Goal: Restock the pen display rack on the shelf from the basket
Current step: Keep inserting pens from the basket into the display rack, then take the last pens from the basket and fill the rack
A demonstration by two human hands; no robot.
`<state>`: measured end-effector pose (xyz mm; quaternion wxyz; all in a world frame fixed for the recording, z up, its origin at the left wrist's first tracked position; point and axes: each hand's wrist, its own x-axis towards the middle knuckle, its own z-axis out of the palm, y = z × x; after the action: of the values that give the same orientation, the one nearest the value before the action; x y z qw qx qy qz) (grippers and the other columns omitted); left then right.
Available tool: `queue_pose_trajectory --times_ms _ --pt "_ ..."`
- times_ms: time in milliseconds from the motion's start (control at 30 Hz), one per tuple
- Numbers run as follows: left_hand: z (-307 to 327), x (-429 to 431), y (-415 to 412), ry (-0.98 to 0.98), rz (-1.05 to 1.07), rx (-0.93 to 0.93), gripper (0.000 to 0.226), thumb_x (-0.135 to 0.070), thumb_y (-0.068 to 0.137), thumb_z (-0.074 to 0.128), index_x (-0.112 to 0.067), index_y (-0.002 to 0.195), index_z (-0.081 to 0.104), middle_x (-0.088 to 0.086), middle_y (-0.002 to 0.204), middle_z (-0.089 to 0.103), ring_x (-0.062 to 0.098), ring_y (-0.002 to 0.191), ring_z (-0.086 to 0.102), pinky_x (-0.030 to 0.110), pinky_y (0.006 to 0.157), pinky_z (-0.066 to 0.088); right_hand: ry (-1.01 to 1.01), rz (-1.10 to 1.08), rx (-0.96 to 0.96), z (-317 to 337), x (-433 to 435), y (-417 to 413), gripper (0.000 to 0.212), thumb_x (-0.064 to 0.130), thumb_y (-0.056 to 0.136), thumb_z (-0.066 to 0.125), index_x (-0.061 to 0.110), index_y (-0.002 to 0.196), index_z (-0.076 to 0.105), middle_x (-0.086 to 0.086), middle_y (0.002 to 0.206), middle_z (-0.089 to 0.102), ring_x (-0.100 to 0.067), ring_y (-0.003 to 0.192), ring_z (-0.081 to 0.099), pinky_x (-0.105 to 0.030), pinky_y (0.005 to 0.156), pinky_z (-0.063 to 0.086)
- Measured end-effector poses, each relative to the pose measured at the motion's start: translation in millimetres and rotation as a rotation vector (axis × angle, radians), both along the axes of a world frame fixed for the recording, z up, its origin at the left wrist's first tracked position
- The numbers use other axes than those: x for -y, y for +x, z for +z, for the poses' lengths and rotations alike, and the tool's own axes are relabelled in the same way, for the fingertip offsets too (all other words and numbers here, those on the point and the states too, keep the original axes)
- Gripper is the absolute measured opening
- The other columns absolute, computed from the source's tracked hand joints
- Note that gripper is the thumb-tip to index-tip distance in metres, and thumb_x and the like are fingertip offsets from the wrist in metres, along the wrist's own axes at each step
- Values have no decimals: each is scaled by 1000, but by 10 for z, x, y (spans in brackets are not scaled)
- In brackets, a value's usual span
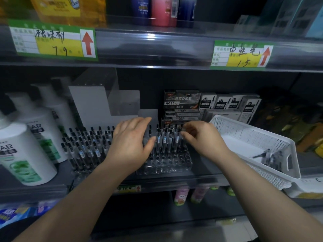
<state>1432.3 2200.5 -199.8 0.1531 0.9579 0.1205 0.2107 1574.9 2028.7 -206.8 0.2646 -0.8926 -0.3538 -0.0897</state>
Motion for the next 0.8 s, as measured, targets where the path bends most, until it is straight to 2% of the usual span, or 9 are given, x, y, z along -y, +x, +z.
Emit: queue_pose_trajectory --times_ms 133,367,433,500,567,733,800 --pt "-14 8 18 0 -1 -9 58 -41 97 47 -23 150 29 -2 150 38 18 139 28 36 117 13 -81 -31 73 67 204 -3 36 36 91 59 19 122 61 -3 118 65 -24 104 61 -35 84 50" --pt "-20 195 115 0 -55 -4 58 -39 97 50 -22 149 32 -2 148 40 20 137 31 37 116 16 -113 -194 1 237 875 116 45 33 93 57 16 135 52 -4 139 54 -24 120 53 -32 95 41" --pt "-5 275 168 10 -76 2 57 -39 96 50 -22 148 33 -2 148 41 20 137 32 39 117 16 -115 -246 -21 253 1078 144 46 33 93 57 15 135 52 -5 140 53 -26 115 56 -32 95 40" --pt "20 365 235 29 -97 -1 57 -40 96 50 -22 148 33 -1 148 41 20 137 32 39 117 16 -106 -299 -52 272 1256 164 45 33 94 56 17 136 51 -5 141 51 -25 90 61 -33 85 43" --pt "61 469 329 39 -125 10 57 -39 96 51 -21 148 34 0 147 42 22 136 34 39 116 18 -92 -336 -67 276 1420 195 46 34 94 55 19 137 50 -3 141 50 -17 73 55 -29 77 42" --pt "163 787 692 63 -198 24 57 -37 95 52 -20 147 36 3 142 47 24 129 42 38 110 26 -69 -393 -91 272 1799 282 46 35 94 54 20 138 50 0 141 51 -13 76 55 -26 76 38" --pt "189 934 862 75 -226 8 57 -38 95 51 -20 147 35 4 141 48 26 126 44 38 107 30 -72 -415 -103 270 1926 318 47 36 94 55 20 138 50 1 141 52 -18 92 60 -27 80 41"
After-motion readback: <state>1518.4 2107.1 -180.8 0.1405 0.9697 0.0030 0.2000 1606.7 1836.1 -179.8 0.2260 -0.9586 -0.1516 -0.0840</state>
